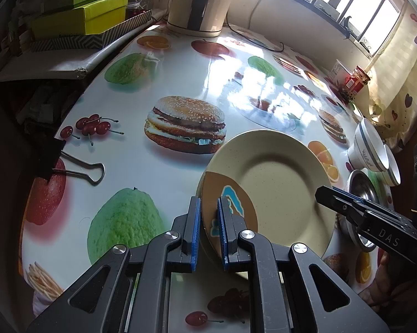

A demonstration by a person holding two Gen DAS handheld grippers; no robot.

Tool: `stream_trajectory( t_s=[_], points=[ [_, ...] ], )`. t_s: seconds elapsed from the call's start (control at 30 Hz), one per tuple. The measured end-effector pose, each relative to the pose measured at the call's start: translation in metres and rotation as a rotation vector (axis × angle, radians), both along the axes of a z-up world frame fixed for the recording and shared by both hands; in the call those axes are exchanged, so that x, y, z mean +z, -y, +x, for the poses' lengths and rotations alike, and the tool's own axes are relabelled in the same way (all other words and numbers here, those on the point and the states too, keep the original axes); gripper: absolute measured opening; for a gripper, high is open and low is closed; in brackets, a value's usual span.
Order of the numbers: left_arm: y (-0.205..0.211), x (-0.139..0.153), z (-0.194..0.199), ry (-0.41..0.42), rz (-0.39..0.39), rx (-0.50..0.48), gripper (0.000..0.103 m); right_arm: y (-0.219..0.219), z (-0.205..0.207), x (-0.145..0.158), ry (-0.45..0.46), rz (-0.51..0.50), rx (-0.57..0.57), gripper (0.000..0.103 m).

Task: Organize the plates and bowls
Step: 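Lower the right tool's plate onto the stack and open the right tool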

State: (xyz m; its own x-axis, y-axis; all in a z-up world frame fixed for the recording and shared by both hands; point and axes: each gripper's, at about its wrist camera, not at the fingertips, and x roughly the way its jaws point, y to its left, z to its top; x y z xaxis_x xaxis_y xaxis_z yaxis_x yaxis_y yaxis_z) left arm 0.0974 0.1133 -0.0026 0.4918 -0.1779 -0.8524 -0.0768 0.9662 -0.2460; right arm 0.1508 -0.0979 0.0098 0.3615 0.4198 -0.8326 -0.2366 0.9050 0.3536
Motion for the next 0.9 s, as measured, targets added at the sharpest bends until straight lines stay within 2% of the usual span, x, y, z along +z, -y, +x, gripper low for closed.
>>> stream_trajectory(
  t_s=[0.2,0.27,0.5,0.73,0.8,0.9],
  points=[
    [-0.001,0.0,0.0,0.0,0.001,0.001,0.013,0.0,-0.002,0.001,0.006,-0.008,0.002,0.023],
    [-0.001,0.001,0.0,-0.001,0.004,0.001,0.013,-0.001,-0.002,0.0,0.004,-0.004,0.009,0.028],
    [-0.003,0.002,-0.002,0.0,-0.002,0.002,0.013,-0.003,-0.005,0.003,0.019,-0.016,0.018,0.033],
    [-0.005,0.002,-0.002,0.006,-0.013,0.009,0.013,-0.004,-0.007,0.007,0.044,-0.04,0.012,0.043],
    [-0.006,0.003,-0.003,0.013,-0.023,0.01,0.017,-0.005,-0.008,0.007,0.05,-0.049,0.017,0.043],
    [-0.01,0.004,-0.004,0.023,-0.05,0.019,0.03,-0.008,-0.012,0.01,0.075,-0.062,0.029,0.043]
  ],
)
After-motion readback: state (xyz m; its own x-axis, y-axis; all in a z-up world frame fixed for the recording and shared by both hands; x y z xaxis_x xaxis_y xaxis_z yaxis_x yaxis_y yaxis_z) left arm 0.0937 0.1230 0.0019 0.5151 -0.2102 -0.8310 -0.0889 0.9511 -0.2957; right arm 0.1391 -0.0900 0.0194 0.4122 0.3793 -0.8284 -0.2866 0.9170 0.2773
